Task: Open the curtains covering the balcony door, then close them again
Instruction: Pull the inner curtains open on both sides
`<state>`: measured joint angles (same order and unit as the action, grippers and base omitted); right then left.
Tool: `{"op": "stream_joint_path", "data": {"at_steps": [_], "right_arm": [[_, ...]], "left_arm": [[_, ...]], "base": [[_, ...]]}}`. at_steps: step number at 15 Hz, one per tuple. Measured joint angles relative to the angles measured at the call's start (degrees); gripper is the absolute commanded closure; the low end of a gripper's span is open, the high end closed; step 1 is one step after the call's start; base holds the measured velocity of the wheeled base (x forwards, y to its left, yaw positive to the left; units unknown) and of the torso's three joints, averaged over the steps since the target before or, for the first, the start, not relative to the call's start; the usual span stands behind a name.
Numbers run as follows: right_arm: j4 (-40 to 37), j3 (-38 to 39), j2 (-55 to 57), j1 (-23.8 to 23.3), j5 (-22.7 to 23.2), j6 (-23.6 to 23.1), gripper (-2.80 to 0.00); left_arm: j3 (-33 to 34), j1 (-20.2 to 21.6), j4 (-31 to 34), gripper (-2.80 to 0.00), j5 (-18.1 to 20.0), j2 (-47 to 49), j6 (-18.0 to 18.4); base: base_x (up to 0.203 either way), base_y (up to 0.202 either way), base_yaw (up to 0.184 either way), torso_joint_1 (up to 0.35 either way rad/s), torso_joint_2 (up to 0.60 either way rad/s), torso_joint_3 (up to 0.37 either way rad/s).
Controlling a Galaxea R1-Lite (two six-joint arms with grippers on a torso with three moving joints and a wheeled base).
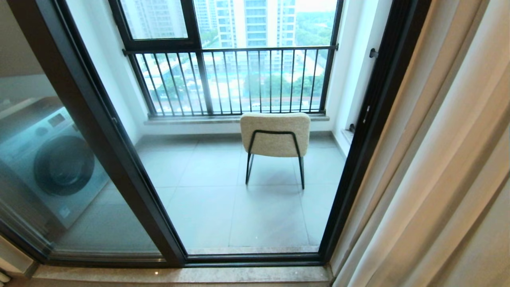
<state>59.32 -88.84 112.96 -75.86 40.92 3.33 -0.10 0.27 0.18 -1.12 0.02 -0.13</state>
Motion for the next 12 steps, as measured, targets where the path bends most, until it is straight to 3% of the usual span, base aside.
{"op": "stream_joint_path", "data": {"at_steps": [7,10,12], "right_arm": [[-2.28,19.17,-15.72,5.11,12.63,3.88,0.00],[-2.10,29.62,-22.48,9.69,15.20,3.95,0.00],[-1.69,32.29,-24.96,11.75,15.44,3.95,0.00]], "left_arm": [[0.00,-0.06,0.00,0.00,-0.02,0.00,-0.02],[0.00,-0.05,-0.01,0.00,-0.02,0.00,0.00],[0.00,0.00,0.00,0.00,0.00,0.00,-0.02]], "base": [[0.000,0.000,0.000,0.000,0.00,0.000],[0.000,0.000,0.000,0.000,0.00,0.000],[0.000,0.000,0.000,0.000,0.00,0.000]]}}
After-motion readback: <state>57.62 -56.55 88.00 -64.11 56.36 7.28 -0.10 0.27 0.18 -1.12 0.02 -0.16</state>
